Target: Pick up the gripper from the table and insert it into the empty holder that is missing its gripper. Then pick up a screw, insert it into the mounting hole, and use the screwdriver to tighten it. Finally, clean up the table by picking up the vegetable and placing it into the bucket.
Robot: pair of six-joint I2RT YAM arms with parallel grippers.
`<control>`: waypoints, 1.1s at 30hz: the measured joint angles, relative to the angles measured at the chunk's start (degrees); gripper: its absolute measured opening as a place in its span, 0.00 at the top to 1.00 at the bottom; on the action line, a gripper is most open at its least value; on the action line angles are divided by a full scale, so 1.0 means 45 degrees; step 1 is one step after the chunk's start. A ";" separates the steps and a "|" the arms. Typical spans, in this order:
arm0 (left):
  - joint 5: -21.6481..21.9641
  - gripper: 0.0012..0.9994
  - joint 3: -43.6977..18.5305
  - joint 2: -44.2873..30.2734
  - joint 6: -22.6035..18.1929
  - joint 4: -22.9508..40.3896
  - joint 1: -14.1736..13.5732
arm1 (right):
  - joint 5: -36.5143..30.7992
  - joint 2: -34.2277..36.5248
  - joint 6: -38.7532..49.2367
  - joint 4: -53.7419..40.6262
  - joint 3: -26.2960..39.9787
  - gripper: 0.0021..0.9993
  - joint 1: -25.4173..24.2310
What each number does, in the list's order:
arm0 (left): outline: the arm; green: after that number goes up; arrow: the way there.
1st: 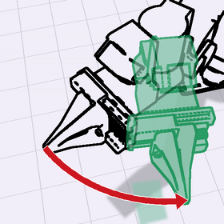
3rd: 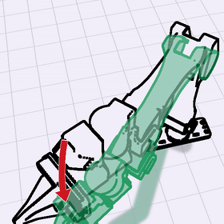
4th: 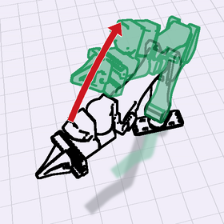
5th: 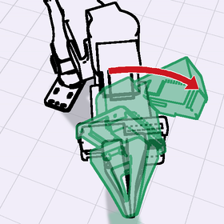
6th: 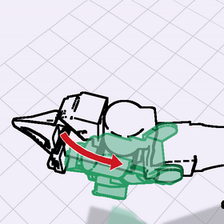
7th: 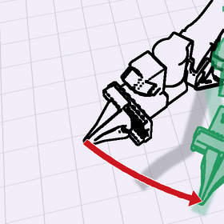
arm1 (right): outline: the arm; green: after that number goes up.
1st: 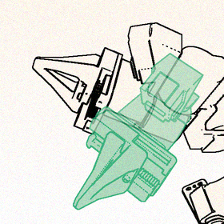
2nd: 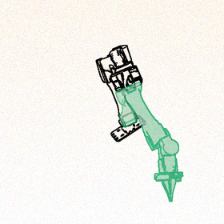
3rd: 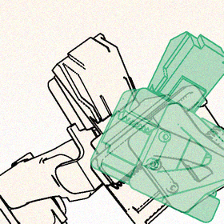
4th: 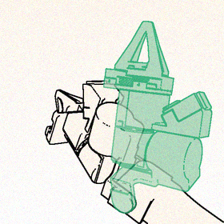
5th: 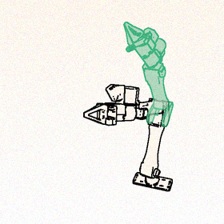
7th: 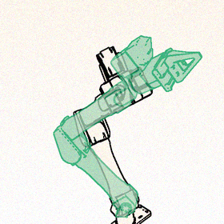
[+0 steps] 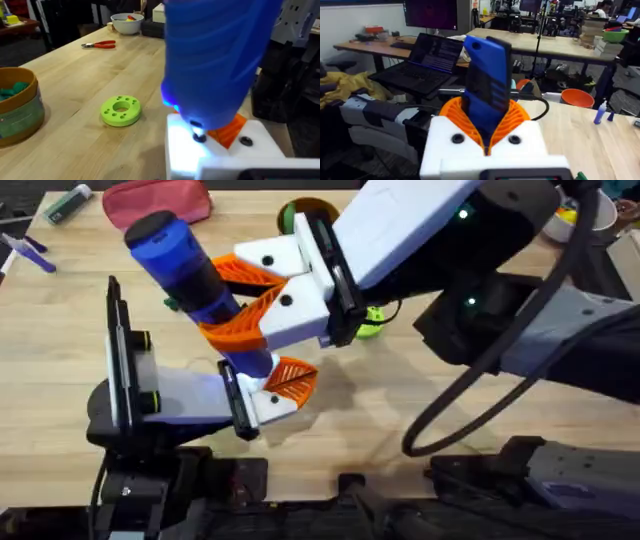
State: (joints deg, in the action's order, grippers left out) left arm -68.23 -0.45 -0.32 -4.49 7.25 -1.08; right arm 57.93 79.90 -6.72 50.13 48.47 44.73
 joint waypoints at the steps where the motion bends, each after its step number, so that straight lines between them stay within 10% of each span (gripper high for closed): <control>1: 0.0000 0.98 0.0000 0.0001 -0.0004 0.0000 0.0000 | 0.0000 0.0000 0.0000 0.0000 0.0000 0.98 0.0000; 11: 0.0019 0.98 0.0000 0.0000 -0.0005 -0.0005 0.0000 | 0.0024 0.0102 -0.0497 0.1462 0.0053 0.98 0.0000; 20: 0.0019 0.98 0.0000 0.0000 -0.0005 -0.0005 0.0000 | 0.0102 0.0107 -0.0593 -0.1220 0.1842 0.98 -0.0049; 33: 0.0019 0.98 0.0000 0.0000 -0.0005 -0.0005 0.0000 | -0.2330 0.0112 0.3412 -1.6743 0.7823 0.98 -0.1887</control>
State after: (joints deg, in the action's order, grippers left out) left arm -68.14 -0.45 -0.32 -4.51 7.22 -1.08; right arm 47.45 80.40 8.63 -25.21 83.67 36.24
